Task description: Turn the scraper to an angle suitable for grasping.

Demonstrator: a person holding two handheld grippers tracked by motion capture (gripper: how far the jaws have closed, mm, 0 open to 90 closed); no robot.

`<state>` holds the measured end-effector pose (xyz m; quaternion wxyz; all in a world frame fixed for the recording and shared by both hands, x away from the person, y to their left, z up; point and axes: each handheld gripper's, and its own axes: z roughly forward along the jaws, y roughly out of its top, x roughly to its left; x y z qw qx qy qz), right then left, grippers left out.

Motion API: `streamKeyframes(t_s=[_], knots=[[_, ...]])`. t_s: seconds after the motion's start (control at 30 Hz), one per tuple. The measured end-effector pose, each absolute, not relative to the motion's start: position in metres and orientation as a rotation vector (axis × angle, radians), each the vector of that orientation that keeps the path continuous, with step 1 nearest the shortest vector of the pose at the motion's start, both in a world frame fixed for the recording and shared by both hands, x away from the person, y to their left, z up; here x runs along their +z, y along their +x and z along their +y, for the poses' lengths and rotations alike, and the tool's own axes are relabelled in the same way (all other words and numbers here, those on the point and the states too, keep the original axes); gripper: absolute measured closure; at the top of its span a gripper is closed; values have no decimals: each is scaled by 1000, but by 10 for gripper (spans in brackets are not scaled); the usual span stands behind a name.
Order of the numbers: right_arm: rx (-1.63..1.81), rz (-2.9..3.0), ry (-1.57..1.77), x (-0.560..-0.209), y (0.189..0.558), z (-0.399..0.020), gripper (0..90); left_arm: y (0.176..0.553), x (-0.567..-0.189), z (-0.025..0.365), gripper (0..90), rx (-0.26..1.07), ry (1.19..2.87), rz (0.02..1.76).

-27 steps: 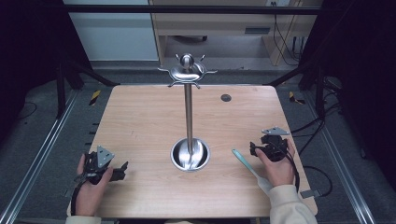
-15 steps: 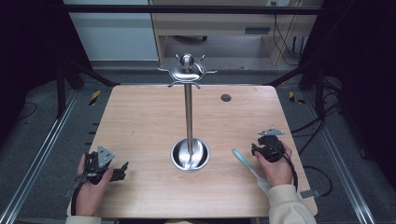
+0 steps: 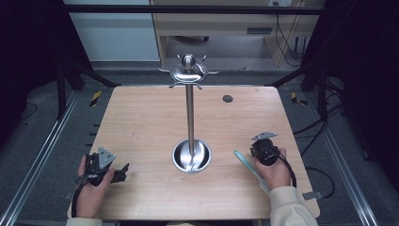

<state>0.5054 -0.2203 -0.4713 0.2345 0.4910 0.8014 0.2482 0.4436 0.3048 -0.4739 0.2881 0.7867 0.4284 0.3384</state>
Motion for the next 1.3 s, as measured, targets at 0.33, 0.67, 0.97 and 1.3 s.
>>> streamKeyframes(t_s=[0.33, 0.67, 0.97, 1.3], knots=[[672, 2279, 1305, -475, 506, -211, 900, 444, -474, 305, 35, 904, 2103, 1143], [655, 2353, 1259, -481, 505, -201, 900, 444, -474, 305, 35, 902, 2105, 1141], [701, 2447, 1196, -481, 499, -190, 900, 444, -474, 304, 35, 901, 2107, 1141], [714, 2580, 1045, -482, 480, -174, 900, 443, -475, 304, 36, 898, 2117, 1137]])
